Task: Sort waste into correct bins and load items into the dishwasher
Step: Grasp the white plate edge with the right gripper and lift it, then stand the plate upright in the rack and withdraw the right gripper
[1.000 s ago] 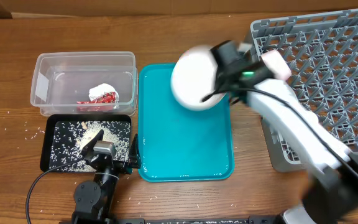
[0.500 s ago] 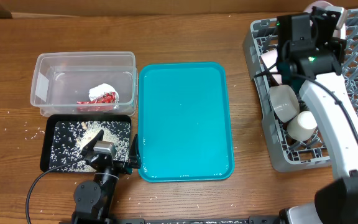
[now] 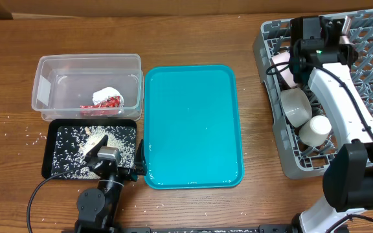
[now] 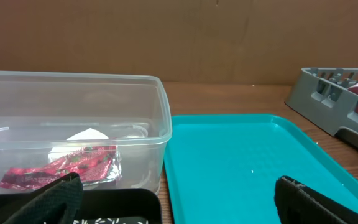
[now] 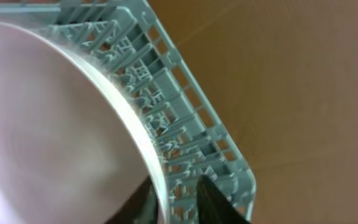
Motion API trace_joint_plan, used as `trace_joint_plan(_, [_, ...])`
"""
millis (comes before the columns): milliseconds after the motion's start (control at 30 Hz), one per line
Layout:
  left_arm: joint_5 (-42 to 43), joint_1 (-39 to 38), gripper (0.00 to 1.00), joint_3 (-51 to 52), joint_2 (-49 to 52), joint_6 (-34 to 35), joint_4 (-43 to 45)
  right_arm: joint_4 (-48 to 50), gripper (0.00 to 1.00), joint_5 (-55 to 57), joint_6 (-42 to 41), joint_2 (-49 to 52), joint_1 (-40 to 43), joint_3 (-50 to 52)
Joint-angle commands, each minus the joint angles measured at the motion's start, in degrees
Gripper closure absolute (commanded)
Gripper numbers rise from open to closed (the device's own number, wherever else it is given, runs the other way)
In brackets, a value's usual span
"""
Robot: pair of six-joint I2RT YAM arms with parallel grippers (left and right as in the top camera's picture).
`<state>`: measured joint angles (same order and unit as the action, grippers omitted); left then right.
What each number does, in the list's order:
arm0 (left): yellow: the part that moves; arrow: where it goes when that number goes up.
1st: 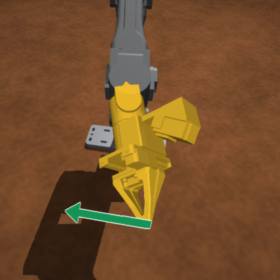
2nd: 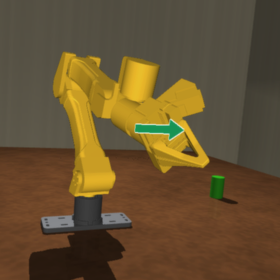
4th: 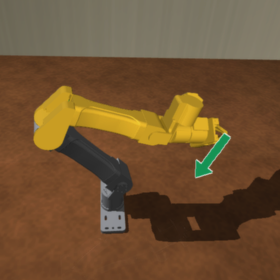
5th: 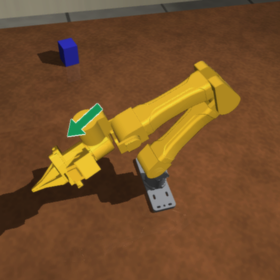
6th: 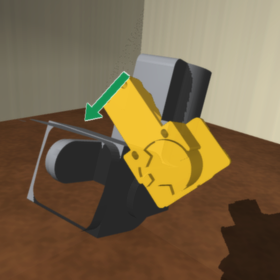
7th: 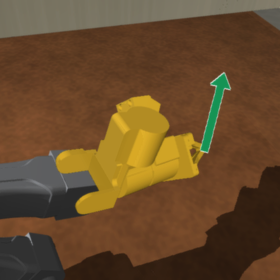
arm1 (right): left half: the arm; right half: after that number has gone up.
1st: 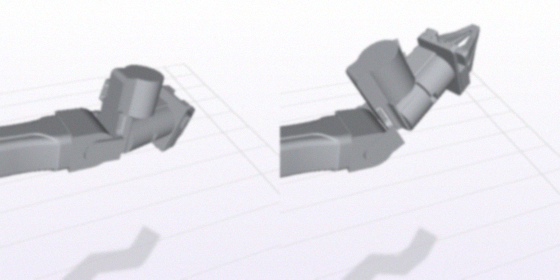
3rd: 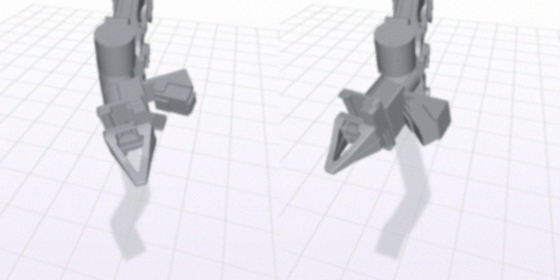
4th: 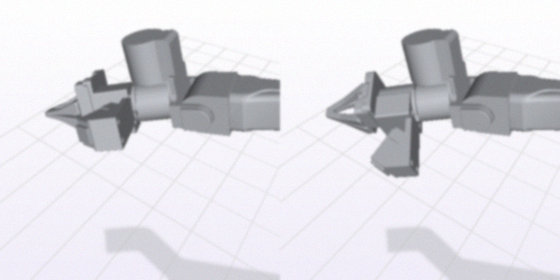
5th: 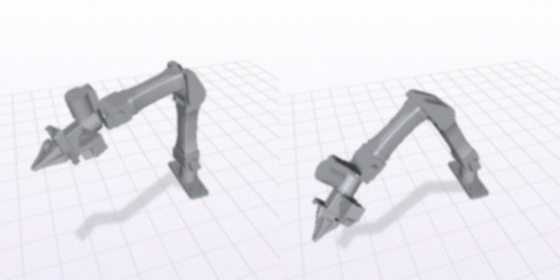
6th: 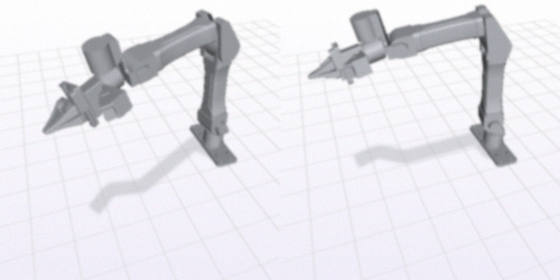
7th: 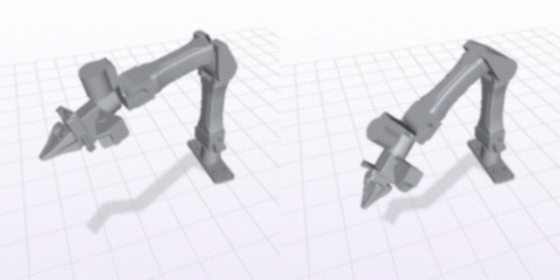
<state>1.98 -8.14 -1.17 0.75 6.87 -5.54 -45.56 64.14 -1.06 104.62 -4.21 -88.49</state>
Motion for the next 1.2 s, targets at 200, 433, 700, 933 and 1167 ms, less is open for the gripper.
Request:
trace_joint_plan(200, [0.4, 0.4, 0.00, 0.3, -0.5, -0.9, 0.1, -0.1, 0.41, 0.2, -2.0, -4.6, -5.5, 0.0])
trace_joint_plan(433, [0.4, 0.4, 0.00, 0.3, -0.5, -0.9, 0.1, -9.6, 0.26, -18.6, -10.0, -17.6, -20.1, -0.5])
trace_joint_plan(700, [0.4, 0.4, 0.00, 0.3, -0.5, -0.9, 0.1, -17.6, 0.00, -73.9, -21.4, -34.2, -31.6, -0.9])
trace_joint_plan(933, [0.4, 0.4, 0.00, 0.3, -0.5, -0.9, 0.1, -23.2, 0.00, -75.5, -19.9, -36.7, -31.4, -0.9])
trace_joint_plan(1167, [0.4, 0.4, 0.00, 0.3, -0.5, -0.9, 0.1, -25.2, 0.00, -73.1, -6.4, -46.0, -19.6, -0.8])
